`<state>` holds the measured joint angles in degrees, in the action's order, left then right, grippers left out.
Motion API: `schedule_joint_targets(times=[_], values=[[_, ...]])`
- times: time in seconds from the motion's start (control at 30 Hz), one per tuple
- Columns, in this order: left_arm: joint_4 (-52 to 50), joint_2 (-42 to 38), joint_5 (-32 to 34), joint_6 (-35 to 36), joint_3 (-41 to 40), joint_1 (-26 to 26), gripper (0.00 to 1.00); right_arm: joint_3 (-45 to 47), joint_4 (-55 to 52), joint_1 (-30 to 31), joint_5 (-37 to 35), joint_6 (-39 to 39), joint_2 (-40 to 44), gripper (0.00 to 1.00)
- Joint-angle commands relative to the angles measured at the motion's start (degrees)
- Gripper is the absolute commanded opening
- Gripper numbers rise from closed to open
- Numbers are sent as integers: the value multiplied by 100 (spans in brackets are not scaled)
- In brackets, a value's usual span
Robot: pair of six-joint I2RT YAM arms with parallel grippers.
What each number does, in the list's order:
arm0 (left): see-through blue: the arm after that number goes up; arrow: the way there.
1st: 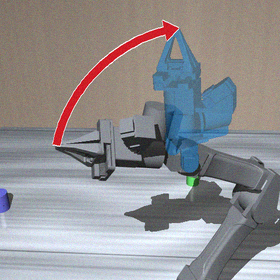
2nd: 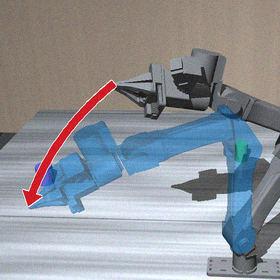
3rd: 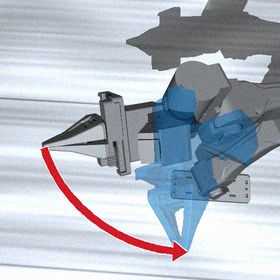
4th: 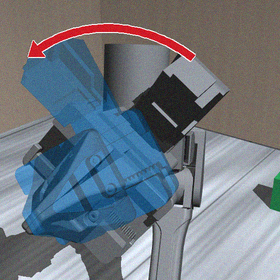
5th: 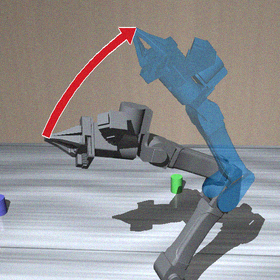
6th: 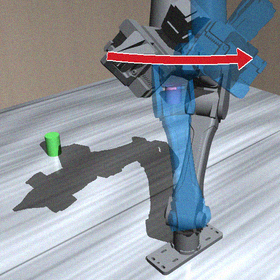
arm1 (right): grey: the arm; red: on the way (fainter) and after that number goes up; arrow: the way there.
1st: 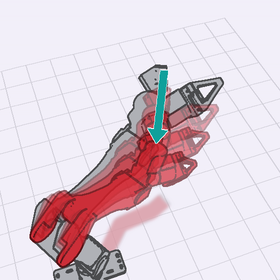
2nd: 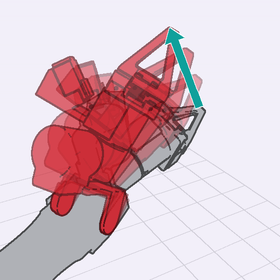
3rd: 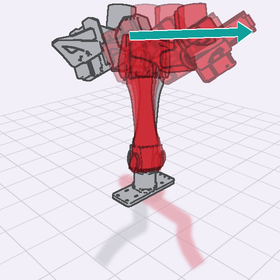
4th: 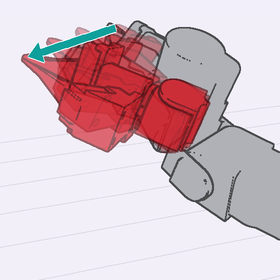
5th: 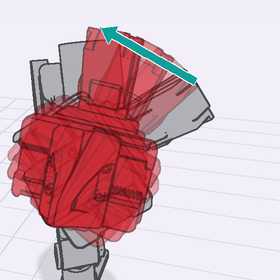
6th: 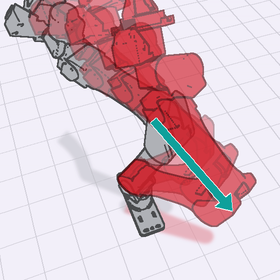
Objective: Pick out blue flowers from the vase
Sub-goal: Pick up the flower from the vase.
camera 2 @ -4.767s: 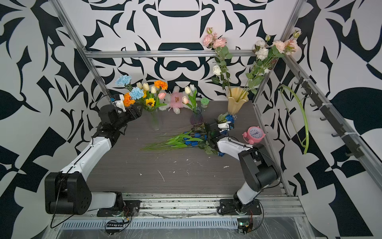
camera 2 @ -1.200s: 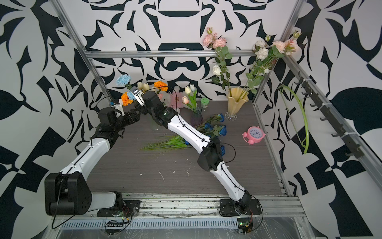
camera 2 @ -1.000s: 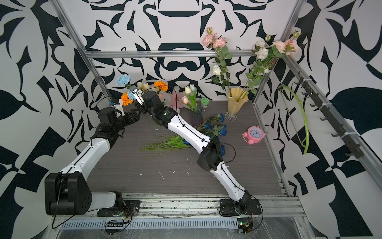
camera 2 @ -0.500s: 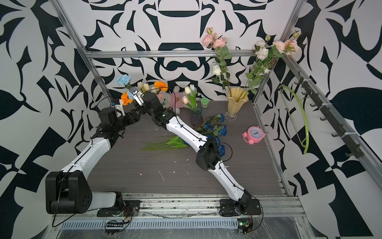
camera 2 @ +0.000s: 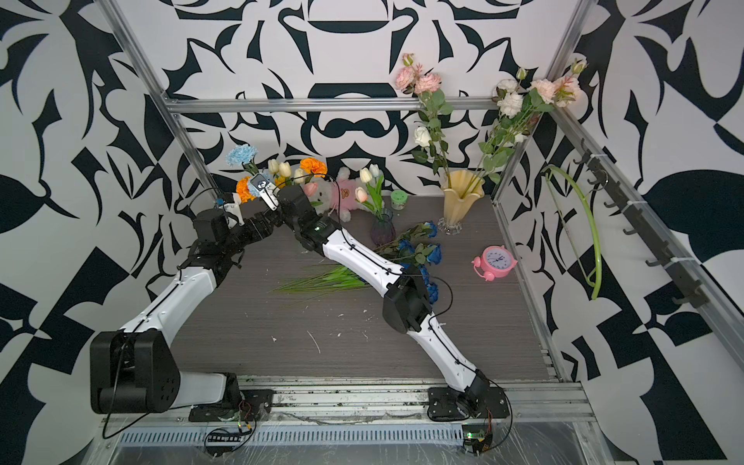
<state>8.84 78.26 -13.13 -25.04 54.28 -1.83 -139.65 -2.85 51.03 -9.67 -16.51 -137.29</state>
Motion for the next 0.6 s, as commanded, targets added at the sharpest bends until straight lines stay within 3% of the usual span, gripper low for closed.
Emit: schedule_joint_targets(times=[0.0,0.13,0.37,0.57], values=[[127,73,-67,25,73,24,79,103,476,4,-26,-38,608,14],[127,84,-59,7,65,29,78,269,624,30,-26,-65,836,12],[92,41,-27,42,48,24,78,369,674,33,157,122,1080,0],[57,14,-10,93,56,24,78,744,981,56,150,274,1396,0]])
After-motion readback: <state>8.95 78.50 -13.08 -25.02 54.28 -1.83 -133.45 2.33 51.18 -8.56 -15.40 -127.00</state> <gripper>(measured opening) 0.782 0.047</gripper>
